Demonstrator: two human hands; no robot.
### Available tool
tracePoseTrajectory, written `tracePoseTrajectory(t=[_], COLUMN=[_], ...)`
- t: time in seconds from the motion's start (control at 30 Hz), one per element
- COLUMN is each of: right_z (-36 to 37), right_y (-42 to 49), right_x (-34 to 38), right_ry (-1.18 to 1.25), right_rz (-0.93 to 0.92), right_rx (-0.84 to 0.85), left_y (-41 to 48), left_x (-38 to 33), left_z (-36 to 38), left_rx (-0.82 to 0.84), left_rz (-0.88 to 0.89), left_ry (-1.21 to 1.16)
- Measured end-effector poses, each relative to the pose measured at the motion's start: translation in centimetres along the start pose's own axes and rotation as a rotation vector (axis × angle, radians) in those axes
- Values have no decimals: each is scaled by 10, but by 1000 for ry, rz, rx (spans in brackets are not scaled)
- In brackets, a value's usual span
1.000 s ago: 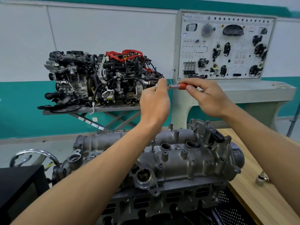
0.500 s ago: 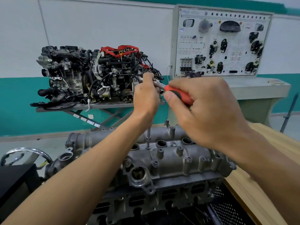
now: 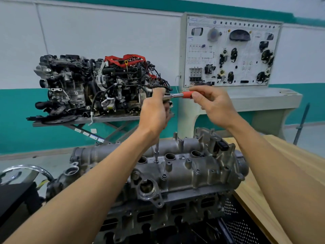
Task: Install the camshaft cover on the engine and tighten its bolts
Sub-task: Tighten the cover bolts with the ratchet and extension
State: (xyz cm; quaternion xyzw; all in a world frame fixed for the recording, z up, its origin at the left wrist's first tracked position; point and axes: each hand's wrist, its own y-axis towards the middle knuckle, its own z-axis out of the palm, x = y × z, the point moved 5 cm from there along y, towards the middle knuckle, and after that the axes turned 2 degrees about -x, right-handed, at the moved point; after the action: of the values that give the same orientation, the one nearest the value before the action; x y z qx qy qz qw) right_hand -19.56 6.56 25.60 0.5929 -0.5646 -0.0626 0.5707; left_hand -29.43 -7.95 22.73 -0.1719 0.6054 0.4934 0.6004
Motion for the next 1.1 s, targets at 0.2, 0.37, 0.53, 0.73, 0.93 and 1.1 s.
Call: tracePoseTrajectory(t=[0.2, 0.37, 0.53, 0.73, 0.93, 1.1], right_z=[-3, -6, -10, -17, -57, -72], right_y=[-7, -23, -23, -5, 5, -12], right_x=[3, 10, 9, 6, 14, -13], right_ry=[-52, -20, -12, 236, 234, 60], right_rz=[-58, -118, -127, 42, 0, 44], right_rx=[-140, -264, -256, -187, -251, -261], left_y=[7, 10, 10, 8, 12, 18], left_x=[-2, -1, 0, -30, -39, -2], left_z=[-2, 0, 2, 14, 53, 74], left_rx=[-83, -75, -64, -26, 87, 101], left_rz=[-19, -28, -46, 76, 47, -14], left_ry=[16, 24, 29, 46, -60, -59])
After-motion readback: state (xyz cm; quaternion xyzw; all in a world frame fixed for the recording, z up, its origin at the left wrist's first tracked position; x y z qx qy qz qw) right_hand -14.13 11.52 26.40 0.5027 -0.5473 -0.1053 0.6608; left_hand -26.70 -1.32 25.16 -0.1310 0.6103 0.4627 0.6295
